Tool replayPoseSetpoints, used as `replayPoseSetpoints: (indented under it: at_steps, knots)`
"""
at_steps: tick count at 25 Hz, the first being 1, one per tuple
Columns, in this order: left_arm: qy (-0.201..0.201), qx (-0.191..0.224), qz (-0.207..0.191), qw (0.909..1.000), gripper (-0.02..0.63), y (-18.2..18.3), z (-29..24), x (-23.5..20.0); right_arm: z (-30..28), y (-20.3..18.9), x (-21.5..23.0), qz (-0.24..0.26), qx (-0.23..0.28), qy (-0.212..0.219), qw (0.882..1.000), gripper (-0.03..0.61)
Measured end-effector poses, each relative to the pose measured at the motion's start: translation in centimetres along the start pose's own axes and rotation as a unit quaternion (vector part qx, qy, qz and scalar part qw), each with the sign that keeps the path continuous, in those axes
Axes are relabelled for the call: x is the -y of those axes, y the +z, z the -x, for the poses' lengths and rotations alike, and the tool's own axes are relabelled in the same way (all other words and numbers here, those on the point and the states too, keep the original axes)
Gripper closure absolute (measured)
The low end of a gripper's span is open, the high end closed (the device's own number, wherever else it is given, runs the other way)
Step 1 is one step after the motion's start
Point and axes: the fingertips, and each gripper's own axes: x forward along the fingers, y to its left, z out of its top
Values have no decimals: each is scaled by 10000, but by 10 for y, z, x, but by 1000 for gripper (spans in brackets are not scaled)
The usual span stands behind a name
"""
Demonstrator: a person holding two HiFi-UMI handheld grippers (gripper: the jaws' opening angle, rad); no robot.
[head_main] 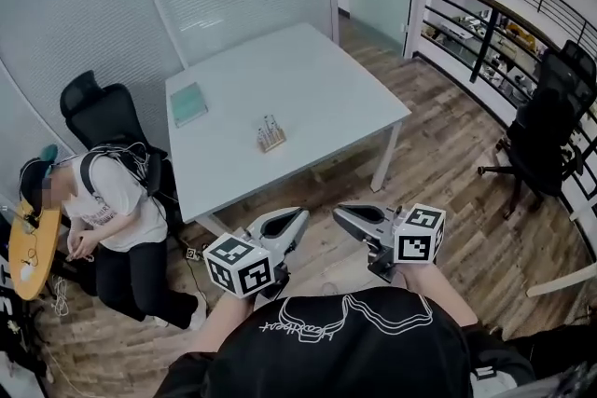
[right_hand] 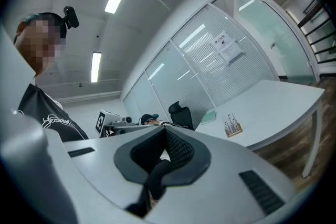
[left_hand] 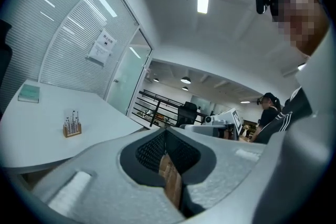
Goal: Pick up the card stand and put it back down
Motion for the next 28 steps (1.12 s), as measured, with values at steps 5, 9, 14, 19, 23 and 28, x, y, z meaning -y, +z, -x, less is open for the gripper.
replayPoseSetpoints:
  at_steps: [5,9,14,19,23,28]
  knots:
    - [155,-34,121,9998,600,16,-38,-66,-37,19,65,-76,-154,-38,9998,572]
    - [161,61,619,9979,600,19,-56,-118,-71,23,110,-52,-472,-180,9987,572]
    - [496,104,550,9972,600,16,-56,-172,-103,21,143,108,-806,-321,9962,572]
    - [779,156,609,9950,600,12,-58,-190,-109,22,159,210,-889,-290,9954,572]
    - [1037,122,699,9921,600,6,-60,-214,-121,14,181,180,-1070,-351,9935,572]
    - [1453,51,888,9854,598,2,-79,-259,-140,15,228,139,-1325,-325,9906,572]
